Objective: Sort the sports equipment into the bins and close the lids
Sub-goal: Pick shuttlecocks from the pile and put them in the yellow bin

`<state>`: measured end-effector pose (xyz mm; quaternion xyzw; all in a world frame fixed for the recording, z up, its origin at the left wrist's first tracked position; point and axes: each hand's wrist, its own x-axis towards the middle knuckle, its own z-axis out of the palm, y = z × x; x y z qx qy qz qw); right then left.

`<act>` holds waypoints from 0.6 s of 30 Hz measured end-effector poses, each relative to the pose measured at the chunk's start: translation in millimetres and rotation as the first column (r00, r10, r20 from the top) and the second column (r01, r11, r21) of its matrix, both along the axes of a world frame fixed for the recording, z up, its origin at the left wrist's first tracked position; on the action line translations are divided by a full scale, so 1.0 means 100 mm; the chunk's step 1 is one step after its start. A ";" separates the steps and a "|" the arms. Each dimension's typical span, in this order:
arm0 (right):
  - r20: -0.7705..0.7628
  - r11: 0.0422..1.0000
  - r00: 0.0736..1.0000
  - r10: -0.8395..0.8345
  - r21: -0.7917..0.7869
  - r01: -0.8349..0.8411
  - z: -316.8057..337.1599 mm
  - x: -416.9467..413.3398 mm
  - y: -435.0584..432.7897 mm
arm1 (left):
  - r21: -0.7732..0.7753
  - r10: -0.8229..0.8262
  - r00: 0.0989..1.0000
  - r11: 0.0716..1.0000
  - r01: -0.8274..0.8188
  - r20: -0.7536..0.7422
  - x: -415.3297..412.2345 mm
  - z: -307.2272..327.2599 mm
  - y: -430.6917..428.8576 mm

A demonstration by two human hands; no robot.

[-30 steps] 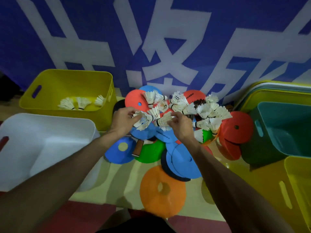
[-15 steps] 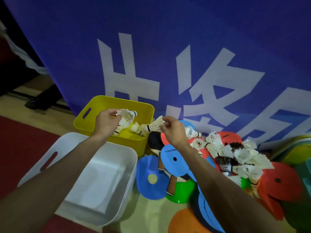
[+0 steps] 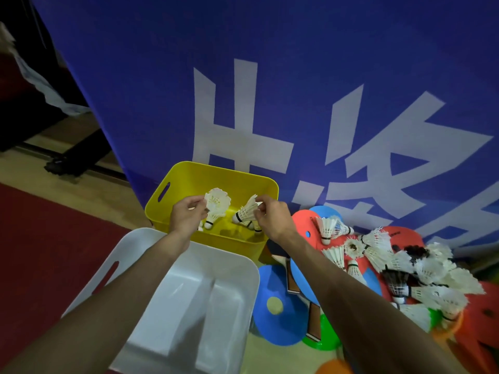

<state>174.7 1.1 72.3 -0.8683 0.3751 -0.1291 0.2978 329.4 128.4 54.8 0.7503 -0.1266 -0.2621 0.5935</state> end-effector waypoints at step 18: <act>-0.049 0.979 0.980 -0.193 0.051 0.195 -0.04 -1.05 -0.54 | -0.042 -0.330 0.942 0.942 0.333 0.055 -0.98 0.20 -0.55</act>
